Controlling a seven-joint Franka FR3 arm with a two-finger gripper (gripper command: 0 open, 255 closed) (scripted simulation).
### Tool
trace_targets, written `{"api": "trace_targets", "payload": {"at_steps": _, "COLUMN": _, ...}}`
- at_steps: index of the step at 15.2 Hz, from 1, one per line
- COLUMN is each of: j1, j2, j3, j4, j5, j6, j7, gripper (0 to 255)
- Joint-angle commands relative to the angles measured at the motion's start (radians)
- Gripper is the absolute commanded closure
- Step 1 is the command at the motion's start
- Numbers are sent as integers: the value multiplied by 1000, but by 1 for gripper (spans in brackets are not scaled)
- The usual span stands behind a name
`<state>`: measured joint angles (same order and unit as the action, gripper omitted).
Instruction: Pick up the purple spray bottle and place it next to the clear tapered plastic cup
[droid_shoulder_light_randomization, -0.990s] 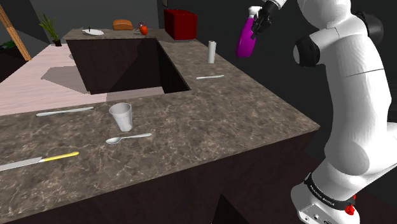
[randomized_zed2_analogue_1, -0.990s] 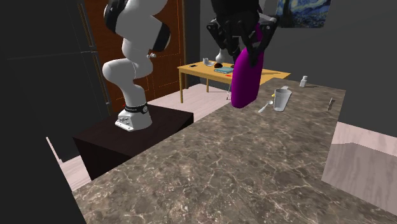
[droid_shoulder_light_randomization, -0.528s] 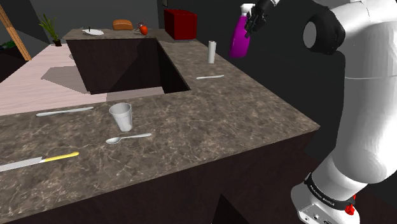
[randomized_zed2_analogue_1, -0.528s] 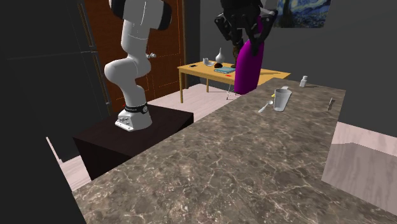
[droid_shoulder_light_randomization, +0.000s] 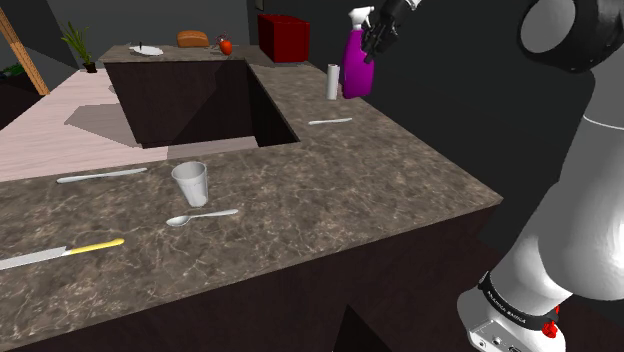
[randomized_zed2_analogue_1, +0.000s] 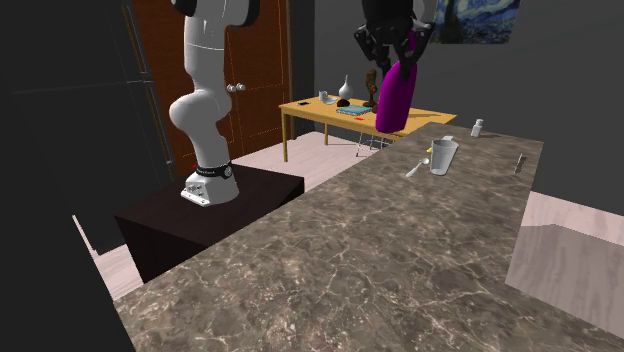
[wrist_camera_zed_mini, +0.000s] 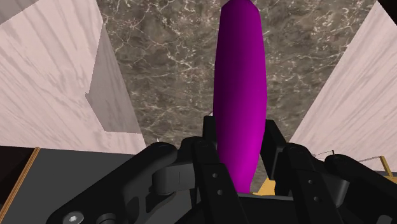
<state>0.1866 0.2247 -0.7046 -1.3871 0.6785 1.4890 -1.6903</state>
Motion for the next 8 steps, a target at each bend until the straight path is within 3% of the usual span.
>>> {"api": "trace_targets", "payload": {"at_steps": 1, "j1": 59, "j2": -55, "j3": 14, "j4": -66, "j5": -35, "j6": 55, "j7": 43, "gripper": 255}}
{"api": "trace_targets", "payload": {"at_steps": 8, "j1": 200, "j2": -186, "j3": 96, "j4": -217, "j5": -121, "j6": 210, "j7": 203, "gripper": 255}}
